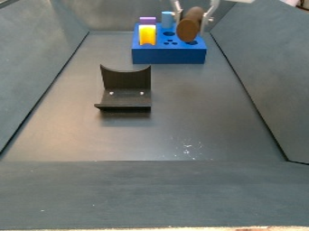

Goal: Pick up the round object. Move up. Place the round object on the fixture. Regrasp the round object. Move to above the board. Insert the round object.
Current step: Place the round object on the fixture.

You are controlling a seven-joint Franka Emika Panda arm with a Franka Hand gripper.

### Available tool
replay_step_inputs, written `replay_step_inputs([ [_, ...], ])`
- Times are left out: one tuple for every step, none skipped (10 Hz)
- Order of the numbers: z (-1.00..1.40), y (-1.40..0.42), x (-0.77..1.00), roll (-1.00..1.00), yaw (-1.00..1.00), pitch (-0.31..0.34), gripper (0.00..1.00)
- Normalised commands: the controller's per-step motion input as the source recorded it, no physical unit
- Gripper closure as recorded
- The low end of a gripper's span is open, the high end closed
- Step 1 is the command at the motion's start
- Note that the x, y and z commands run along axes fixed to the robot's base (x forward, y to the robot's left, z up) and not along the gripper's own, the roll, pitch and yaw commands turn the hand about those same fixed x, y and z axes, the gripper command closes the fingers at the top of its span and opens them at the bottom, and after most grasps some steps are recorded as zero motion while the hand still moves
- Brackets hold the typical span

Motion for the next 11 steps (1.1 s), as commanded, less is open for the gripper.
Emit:
replay_step_inputs([
  [-0.08, -0.04, 1.0, 0.15, 1.0, 0.038, 1.0],
  [0.17, 0.44, 1.0, -1.0, 0.56, 0.149, 1.0],
  [0.18, 0.45, 1.0, -1.0, 0.49, 0.152, 1.0],
  [0.16, 0.39, 1.0, -1.0, 0.37, 0.186, 1.0],
  [0.14, 0.37, 1.0, -1.0, 0.35, 0.198, 1.0],
  [0.1, 0.3, 1.0, -1.0, 0.3, 0.227, 1.0],
  [0.09, 0.27, 1.0, -1.0, 0.27, 0.246, 1.0],
  [0.06, 0.22, 1.0, -1.0, 0.22, 0.272, 1.0],
  [0.05, 0.2, 1.0, -1.0, 0.19, 0.286, 1.0],
  [0.03, 0.16, 1.0, -1.0, 0.13, 0.314, 1.0],
  [0.02, 0.14, 1.0, -1.0, 0.09, 0.34, 1.0],
])
